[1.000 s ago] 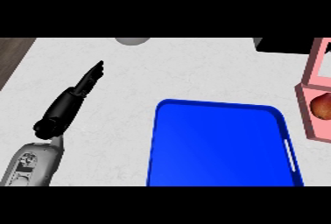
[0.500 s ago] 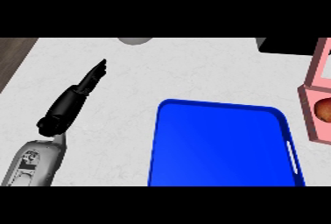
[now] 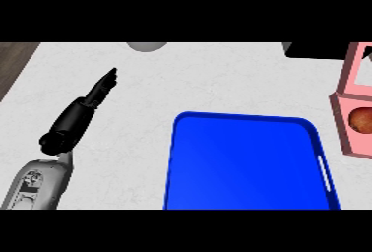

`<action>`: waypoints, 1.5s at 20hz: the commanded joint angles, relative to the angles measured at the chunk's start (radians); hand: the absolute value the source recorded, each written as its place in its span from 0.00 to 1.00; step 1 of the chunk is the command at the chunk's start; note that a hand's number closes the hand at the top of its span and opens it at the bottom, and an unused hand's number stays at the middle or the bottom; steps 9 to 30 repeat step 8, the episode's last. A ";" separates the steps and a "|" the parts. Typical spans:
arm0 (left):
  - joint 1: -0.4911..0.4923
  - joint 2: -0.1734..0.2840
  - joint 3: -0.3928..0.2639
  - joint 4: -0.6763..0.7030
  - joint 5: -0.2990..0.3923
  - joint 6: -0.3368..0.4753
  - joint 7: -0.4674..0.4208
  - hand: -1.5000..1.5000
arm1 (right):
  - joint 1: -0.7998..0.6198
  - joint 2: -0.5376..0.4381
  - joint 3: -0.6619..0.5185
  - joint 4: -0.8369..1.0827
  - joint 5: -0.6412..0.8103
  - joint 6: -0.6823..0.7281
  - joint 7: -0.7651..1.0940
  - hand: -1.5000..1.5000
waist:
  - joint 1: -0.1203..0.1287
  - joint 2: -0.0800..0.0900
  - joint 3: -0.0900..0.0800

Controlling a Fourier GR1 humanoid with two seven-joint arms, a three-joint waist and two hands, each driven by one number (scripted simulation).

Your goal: Pick the pear from the tray and place it in the cardboard box

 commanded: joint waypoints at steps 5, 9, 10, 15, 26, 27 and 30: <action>-0.001 0.030 0.011 -0.014 0.003 -0.023 -0.004 0.50 | -0.065 0.049 -0.153 0.195 -0.340 0.418 0.180 0.00 | 0.008 0.001 -0.001; -0.015 0.006 0.005 -0.017 0.011 -0.015 0.024 0.50 | -0.116 0.038 -0.196 0.269 -0.387 0.442 0.249 0.00 | 0.021 0.009 0.002; -0.015 0.006 0.005 -0.017 0.011 -0.015 0.024 0.50 | -0.116 0.038 -0.196 0.269 -0.387 0.442 0.249 0.00 | 0.021 0.009 0.002; -0.015 0.006 0.005 -0.017 0.011 -0.015 0.024 0.50 | -0.116 0.038 -0.196 0.269 -0.387 0.442 0.249 0.00 | 0.021 0.009 0.002; -0.015 0.006 0.005 -0.017 0.011 -0.015 0.024 0.50 | -0.116 0.038 -0.196 0.269 -0.387 0.442 0.249 0.00 | 0.021 0.009 0.002; -0.015 0.006 0.005 -0.017 0.011 -0.015 0.024 0.50 | -0.116 0.038 -0.196 0.269 -0.387 0.442 0.249 0.00 | 0.021 0.009 0.002; -0.015 0.006 0.005 -0.017 0.011 -0.015 0.024 0.50 | -0.116 0.038 -0.196 0.269 -0.387 0.442 0.249 0.00 | 0.021 0.009 0.002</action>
